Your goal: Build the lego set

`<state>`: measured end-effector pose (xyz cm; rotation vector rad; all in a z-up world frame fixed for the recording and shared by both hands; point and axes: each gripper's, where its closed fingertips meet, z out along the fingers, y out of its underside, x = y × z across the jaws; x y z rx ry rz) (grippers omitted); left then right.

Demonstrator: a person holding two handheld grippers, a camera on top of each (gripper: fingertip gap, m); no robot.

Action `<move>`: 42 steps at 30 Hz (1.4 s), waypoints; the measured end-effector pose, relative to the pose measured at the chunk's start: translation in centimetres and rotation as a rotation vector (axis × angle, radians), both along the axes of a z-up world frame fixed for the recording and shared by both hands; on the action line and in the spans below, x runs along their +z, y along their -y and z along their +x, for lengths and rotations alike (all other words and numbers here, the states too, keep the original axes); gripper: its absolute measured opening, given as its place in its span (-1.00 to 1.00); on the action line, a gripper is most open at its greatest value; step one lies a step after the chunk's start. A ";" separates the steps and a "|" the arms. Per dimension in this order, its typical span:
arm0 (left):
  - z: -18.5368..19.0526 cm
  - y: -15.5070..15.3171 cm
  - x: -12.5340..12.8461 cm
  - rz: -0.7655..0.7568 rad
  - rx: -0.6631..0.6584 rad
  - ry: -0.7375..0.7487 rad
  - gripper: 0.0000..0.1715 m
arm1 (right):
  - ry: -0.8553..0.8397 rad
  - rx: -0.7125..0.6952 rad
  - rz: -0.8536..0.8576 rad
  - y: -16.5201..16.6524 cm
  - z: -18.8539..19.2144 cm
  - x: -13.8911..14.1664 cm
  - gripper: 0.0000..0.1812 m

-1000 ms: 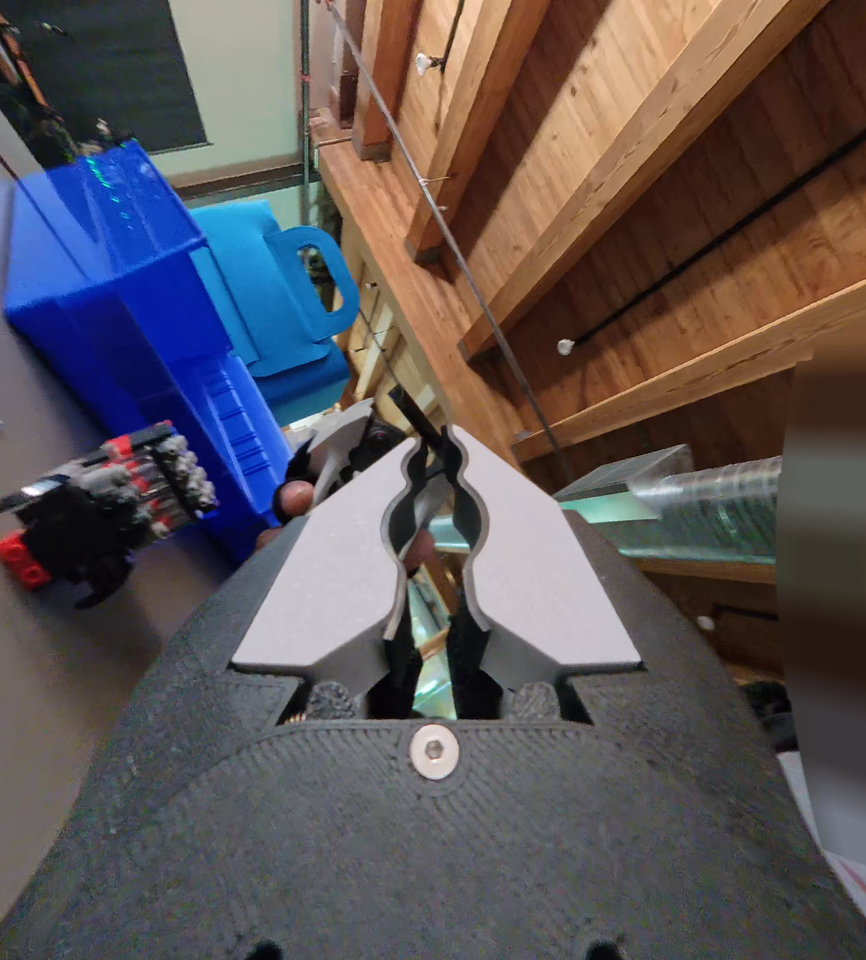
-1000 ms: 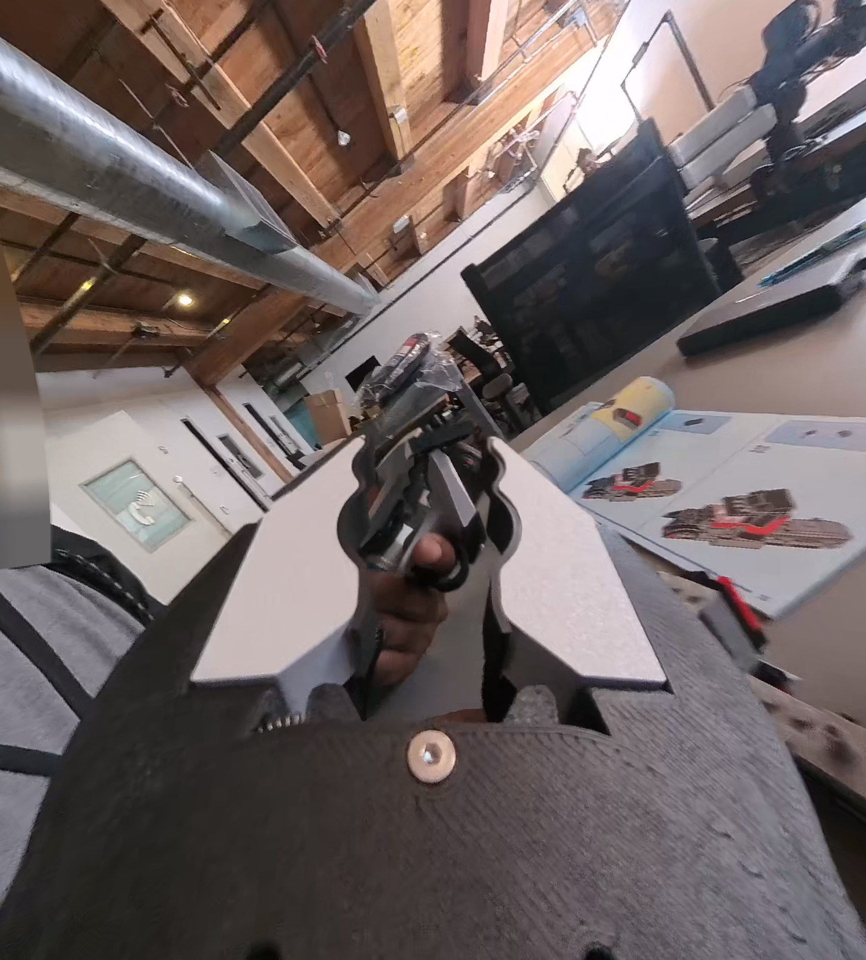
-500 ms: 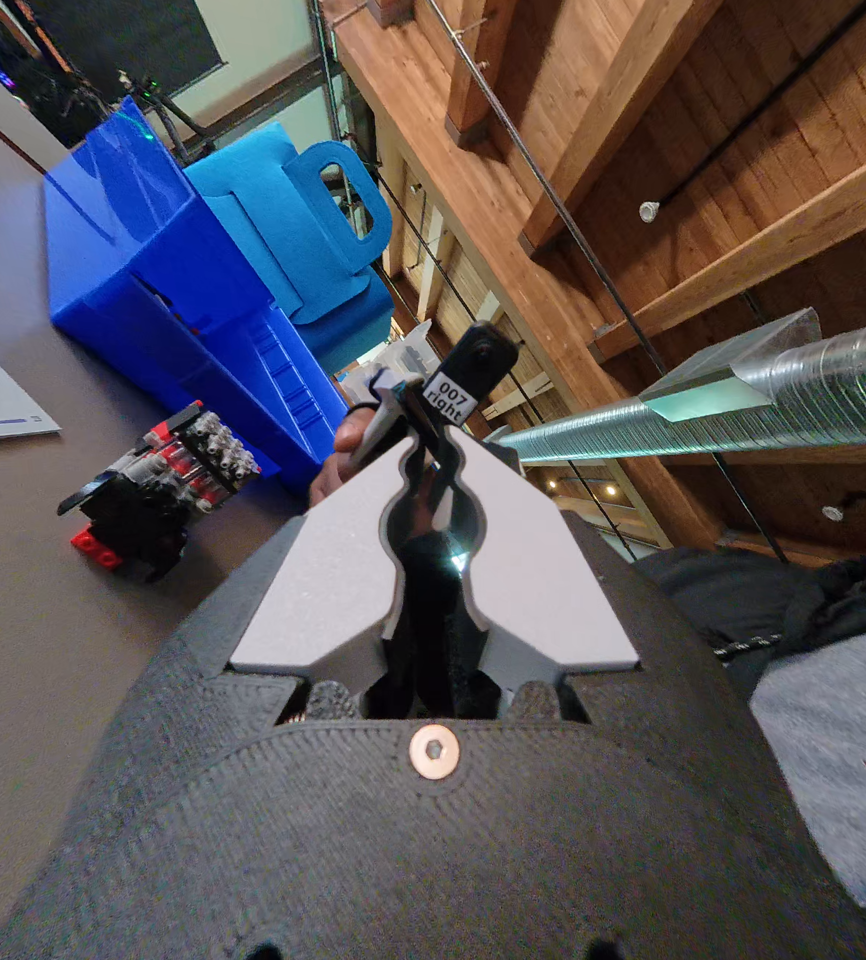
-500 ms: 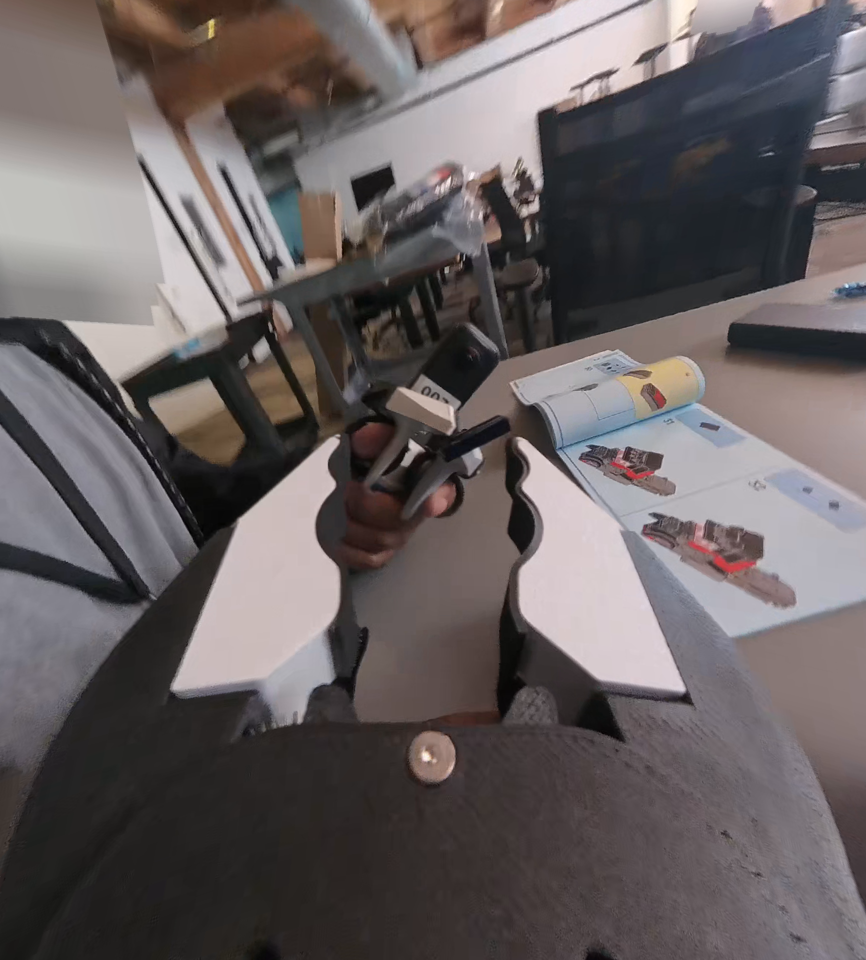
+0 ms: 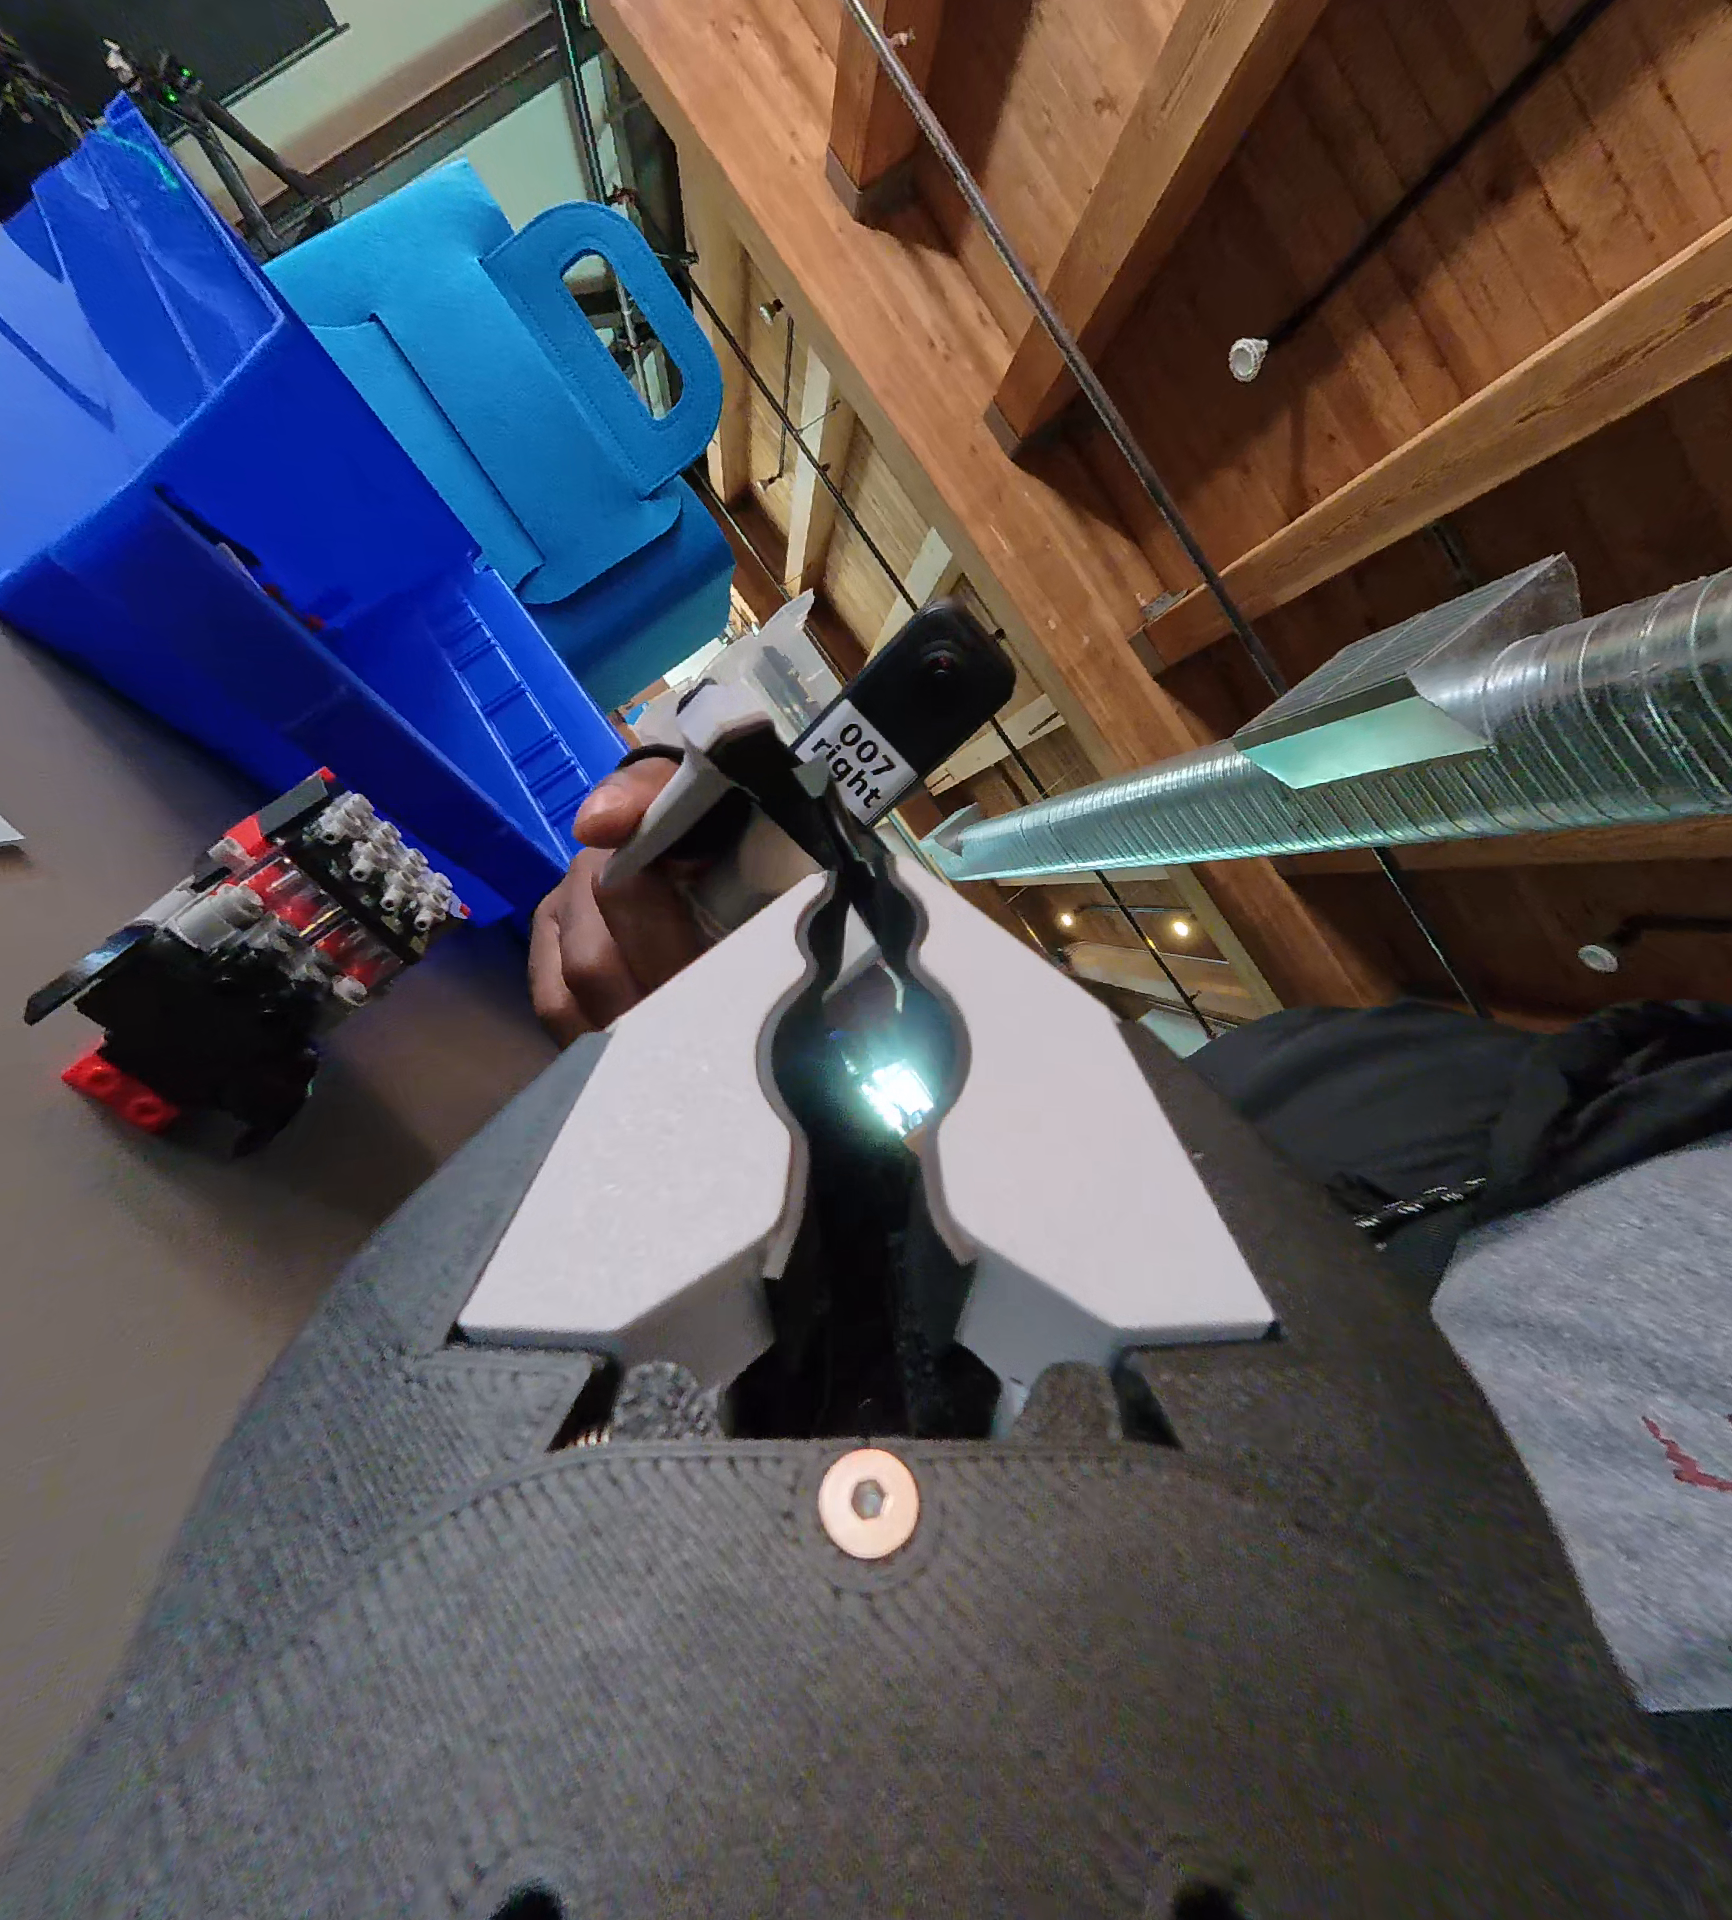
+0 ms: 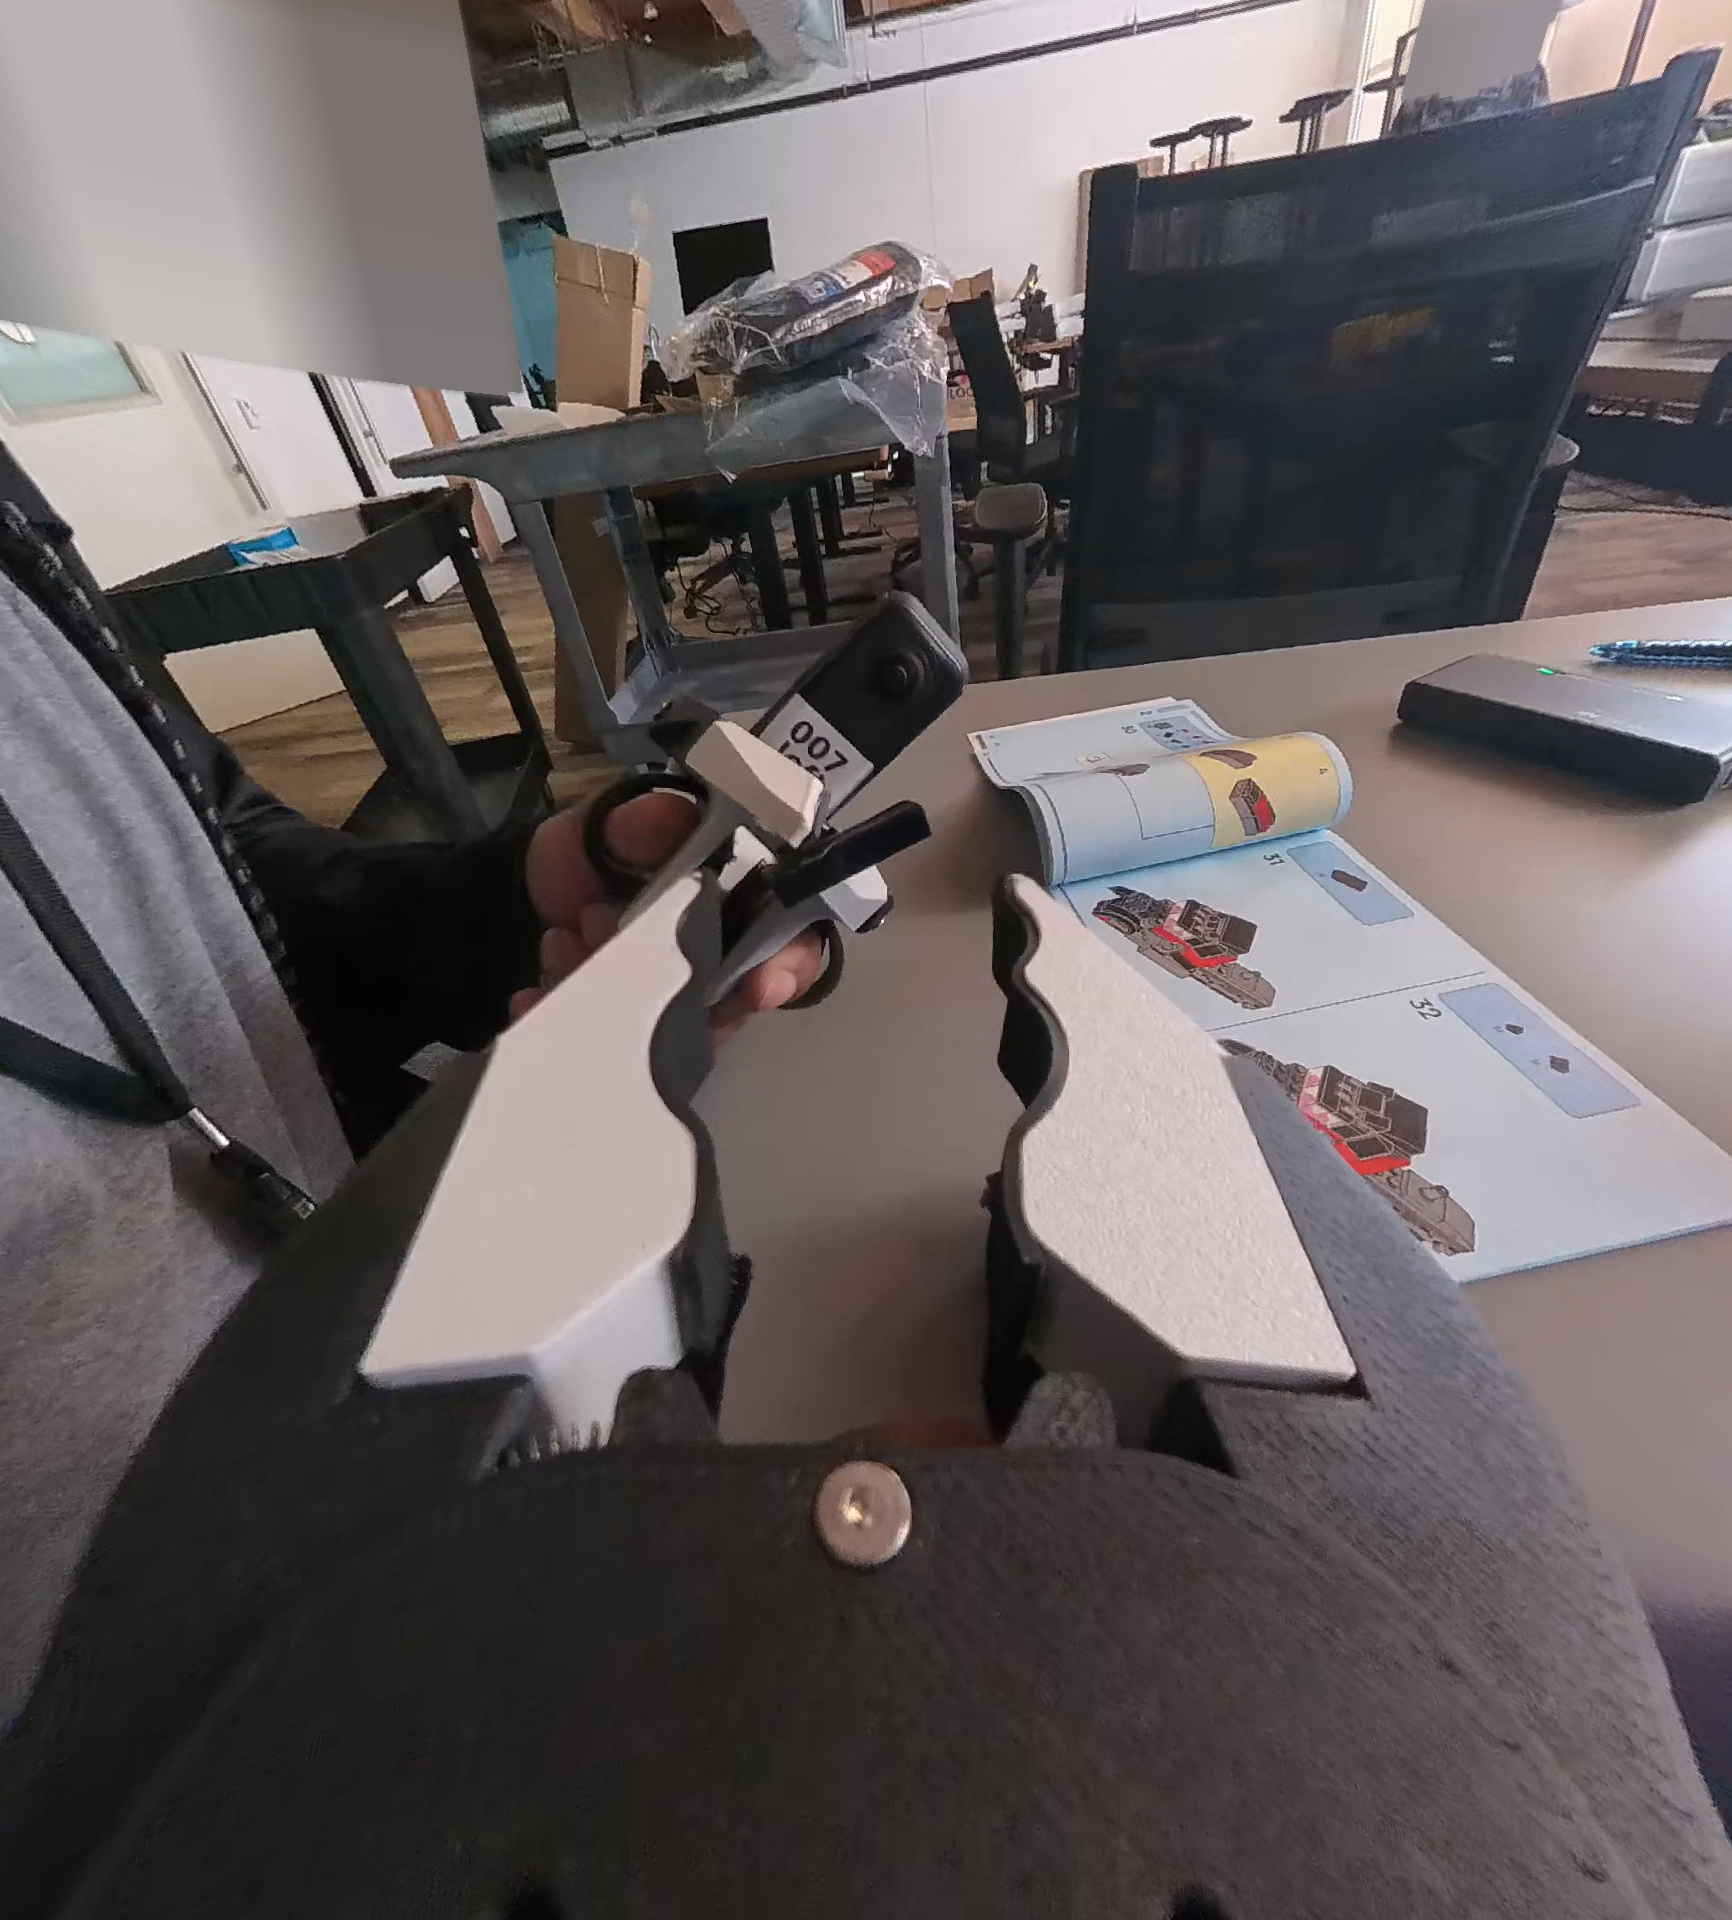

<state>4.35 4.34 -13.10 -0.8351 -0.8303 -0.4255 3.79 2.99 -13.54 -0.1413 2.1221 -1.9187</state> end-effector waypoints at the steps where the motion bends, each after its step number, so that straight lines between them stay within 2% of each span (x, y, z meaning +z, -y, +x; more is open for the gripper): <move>1: 0.0 0.0 -0.1 -0.005 0.000 0.001 -0.92 | -0.004 0.001 0.004 -0.1 0.0 0.0 -0.42; 10: 0.0 -0.9 -0.8 -0.087 -0.003 0.016 -0.92 | -0.021 0.021 0.025 -1.3 0.0 -0.4 -0.43; 17: -0.5 -1.3 -2.7 -0.312 0.022 0.015 -0.92 | -0.058 0.039 0.060 -2.5 0.0 -1.0 -0.43; 22: -0.2 -2.5 -3.2 -0.360 -0.042 0.021 -0.92 | -0.105 0.048 0.096 -3.0 0.3 -1.6 -0.43; 27: 0.3 -3.5 -2.6 -0.284 -0.116 0.032 -0.92 | -0.129 0.054 0.129 -3.9 0.3 -2.3 -0.43; 33: 0.4 -5.0 -2.7 -0.272 -0.175 0.051 -0.92 | -0.134 0.059 0.127 -4.5 0.3 -2.2 -0.49; 38: 0.3 -5.3 -2.5 -0.235 -0.212 0.076 -0.92 | -0.155 0.063 0.137 -4.6 0.5 -2.4 -0.61; 42: 0.2 -5.2 -2.6 -0.224 -0.221 0.092 -0.92 | -0.153 0.056 0.140 -4.6 0.4 -2.5 -0.62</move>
